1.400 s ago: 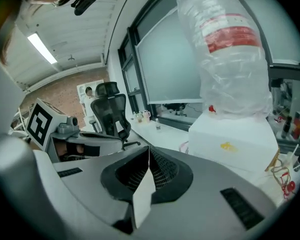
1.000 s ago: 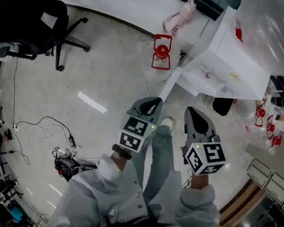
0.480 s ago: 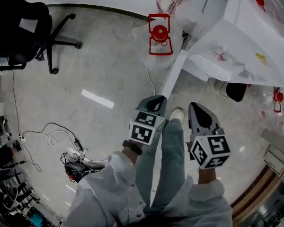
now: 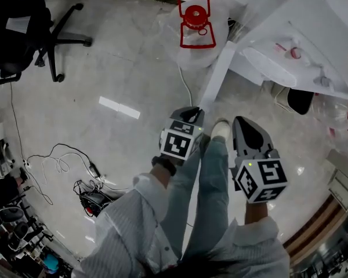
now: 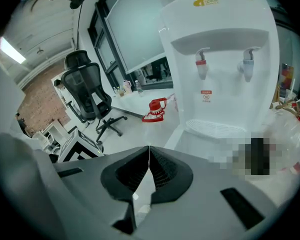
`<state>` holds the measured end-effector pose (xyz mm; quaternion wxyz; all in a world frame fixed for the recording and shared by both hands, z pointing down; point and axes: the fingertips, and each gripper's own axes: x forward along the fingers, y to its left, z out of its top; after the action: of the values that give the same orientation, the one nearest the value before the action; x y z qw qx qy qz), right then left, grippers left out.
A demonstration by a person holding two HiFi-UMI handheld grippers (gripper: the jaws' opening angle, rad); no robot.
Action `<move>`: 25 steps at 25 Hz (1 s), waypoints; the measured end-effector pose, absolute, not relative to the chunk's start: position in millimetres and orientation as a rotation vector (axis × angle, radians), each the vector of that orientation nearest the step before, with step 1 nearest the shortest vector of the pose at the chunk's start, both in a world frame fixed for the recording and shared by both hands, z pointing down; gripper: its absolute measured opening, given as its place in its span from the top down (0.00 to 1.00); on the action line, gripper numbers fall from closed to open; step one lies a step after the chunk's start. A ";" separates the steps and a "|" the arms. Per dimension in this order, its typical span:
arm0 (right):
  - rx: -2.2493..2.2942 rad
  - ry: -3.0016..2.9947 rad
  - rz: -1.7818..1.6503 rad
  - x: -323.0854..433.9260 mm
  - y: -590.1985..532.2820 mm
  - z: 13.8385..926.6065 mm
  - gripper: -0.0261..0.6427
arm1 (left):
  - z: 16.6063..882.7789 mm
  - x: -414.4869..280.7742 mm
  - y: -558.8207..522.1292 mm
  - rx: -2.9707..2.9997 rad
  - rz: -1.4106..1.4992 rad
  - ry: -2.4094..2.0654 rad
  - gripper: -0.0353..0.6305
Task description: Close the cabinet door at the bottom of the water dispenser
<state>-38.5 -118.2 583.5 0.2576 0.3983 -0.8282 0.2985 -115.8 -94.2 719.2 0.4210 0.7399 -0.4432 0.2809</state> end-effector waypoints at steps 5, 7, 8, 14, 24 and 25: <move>1.074 -2.239 0.827 -41.5 -114.4 594.2 0.94 | 742.9 -115.4 -87.2 1.819 0.726 -1.070 0.84; 1.076 -2.235 0.832 -40.4 -113.2 599.3 0.94 | 751.9 -113.1 -86.2 1.815 0.735 -1.050 0.81; 1.080 -2.231 0.837 -39.7 -112.7 601.4 0.94 | 755.9 -111.5 -85.6 1.813 0.739 -1.036 0.79; 1.110 -2.208 0.865 -34.4 -107.1 606.1 0.94 | 773.9 -101.5 -81.7 1.802 0.782 -0.957 0.71; 1.194 -2.167 0.881 -14.9 -96.8 604.4 0.94 | 788.0 -94.6 -72.3 1.784 0.899 -0.898 0.71; 1.204 -2.164 0.880 -14.0 -96.2 603.8 0.94 | 788.3 -94.2 -70.0 1.774 0.906 -0.890 0.71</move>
<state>-14.0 -96.2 603.8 0.2540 0.4433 -0.7964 0.3237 -94.2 -70.0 788.3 0.4618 0.7212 -0.3619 0.3683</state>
